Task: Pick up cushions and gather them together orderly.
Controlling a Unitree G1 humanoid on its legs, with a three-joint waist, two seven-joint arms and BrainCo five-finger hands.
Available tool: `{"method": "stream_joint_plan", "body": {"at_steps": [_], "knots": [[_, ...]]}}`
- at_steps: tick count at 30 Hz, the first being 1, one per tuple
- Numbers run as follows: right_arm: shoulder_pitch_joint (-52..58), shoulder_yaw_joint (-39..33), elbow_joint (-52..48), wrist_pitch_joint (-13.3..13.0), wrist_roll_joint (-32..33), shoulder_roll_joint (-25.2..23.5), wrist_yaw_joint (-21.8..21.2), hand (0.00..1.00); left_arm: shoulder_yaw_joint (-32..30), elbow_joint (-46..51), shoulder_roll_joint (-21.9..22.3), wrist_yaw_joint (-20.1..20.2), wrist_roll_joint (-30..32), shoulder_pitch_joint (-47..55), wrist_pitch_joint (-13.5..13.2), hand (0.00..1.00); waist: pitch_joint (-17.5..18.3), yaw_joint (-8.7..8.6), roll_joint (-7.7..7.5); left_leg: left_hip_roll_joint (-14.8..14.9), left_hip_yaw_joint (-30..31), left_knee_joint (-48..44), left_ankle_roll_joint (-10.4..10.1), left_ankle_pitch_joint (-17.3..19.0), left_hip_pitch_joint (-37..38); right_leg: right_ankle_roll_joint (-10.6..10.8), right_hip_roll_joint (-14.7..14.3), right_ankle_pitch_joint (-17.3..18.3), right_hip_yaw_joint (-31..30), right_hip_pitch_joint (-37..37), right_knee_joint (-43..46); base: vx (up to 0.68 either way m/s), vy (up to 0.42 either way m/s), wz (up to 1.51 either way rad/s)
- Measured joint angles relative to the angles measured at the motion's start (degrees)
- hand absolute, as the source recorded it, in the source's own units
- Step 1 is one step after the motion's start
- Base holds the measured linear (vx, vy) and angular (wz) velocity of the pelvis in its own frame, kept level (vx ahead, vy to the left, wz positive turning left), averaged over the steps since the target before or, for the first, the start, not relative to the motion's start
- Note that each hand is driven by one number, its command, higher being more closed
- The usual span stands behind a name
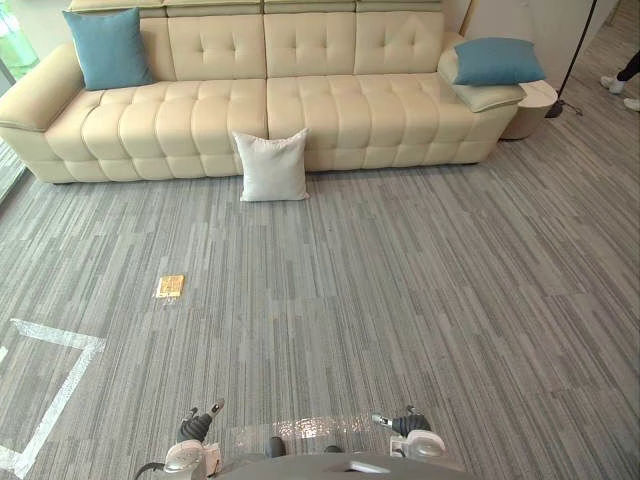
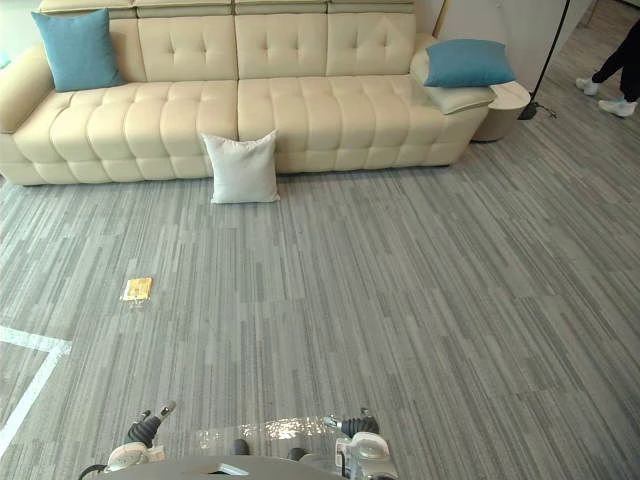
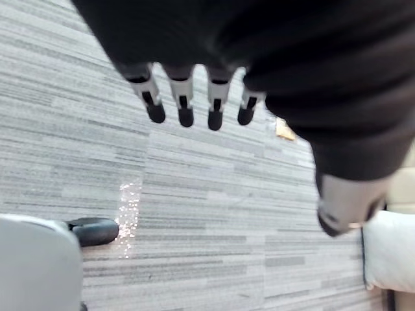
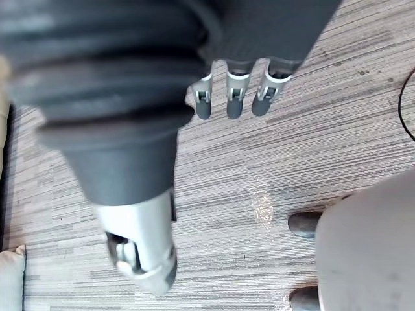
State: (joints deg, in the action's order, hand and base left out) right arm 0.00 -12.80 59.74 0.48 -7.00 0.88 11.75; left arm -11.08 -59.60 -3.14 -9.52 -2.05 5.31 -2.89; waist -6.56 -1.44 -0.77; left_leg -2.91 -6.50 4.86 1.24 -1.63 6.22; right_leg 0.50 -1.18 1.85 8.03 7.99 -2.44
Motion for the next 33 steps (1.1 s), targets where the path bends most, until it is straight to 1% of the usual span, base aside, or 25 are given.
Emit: {"method": "stream_joint_plan", "body": {"at_steps": [6,8,12,20,28,33], "knots": [[-0.2,-2.6,0.7,0.0,1.1,-0.3,0.1,0.00,-0.8,-0.2,-0.1,0.0,0.0,0.0,0.0,0.00,-0.1,0.03,-0.09,0.0,-0.1,0.0,0.0,0.0,0.2,0.0,0.0,0.0,0.0,0.4,-0.1,-0.01,-0.001,0.00],[-0.5,-4.3,1.8,0.0,2.1,-0.4,0.2,0.00,-2.0,-0.4,0.0,0.0,0.0,0.0,0.1,0.00,-0.1,0.07,-0.14,0.0,-0.2,0.0,0.0,0.0,0.5,0.0,0.0,0.0,-0.2,0.7,-0.1,-0.04,-0.010,-0.03],[-0.5,-5.8,2.0,0.1,2.2,-0.5,0.3,0.00,-2.4,-0.7,-0.1,0.0,0.1,0.0,0.3,0.00,-0.1,0.26,-0.15,0.1,-1.0,0.0,-0.5,0.4,0.7,0.3,0.0,0.2,-0.9,0.8,-0.2,-0.05,-0.009,-0.08],[-0.5,-6.4,2.0,0.9,2.1,-0.4,0.3,0.00,-2.3,-0.7,-0.2,1.2,0.2,0.0,0.3,0.00,-0.2,0.37,-0.22,0.1,-1.3,0.0,-0.2,0.6,0.7,0.3,0.0,0.2,-1.1,0.7,-0.4,-0.01,-0.004,-0.02],[-0.5,-6.4,2.1,1.0,2.0,-0.5,0.0,0.00,-2.1,-0.8,-0.3,2.4,1.0,-0.1,0.3,0.00,-0.3,0.39,-0.24,0.1,-1.4,0.0,-0.3,0.7,0.7,0.3,0.0,0.2,-1.1,0.9,-0.6,0.00,0.000,0.00],[-0.5,-6.3,2.1,1.0,2.0,-0.5,-0.2,0.00,-1.7,-0.9,-0.4,2.5,1.2,-0.1,0.3,0.00,-0.4,0.38,-0.17,0.1,-1.5,0.0,-0.4,0.8,0.8,0.3,0.0,0.2,-1.1,0.9,-0.6,-0.01,-0.004,0.00]]}}
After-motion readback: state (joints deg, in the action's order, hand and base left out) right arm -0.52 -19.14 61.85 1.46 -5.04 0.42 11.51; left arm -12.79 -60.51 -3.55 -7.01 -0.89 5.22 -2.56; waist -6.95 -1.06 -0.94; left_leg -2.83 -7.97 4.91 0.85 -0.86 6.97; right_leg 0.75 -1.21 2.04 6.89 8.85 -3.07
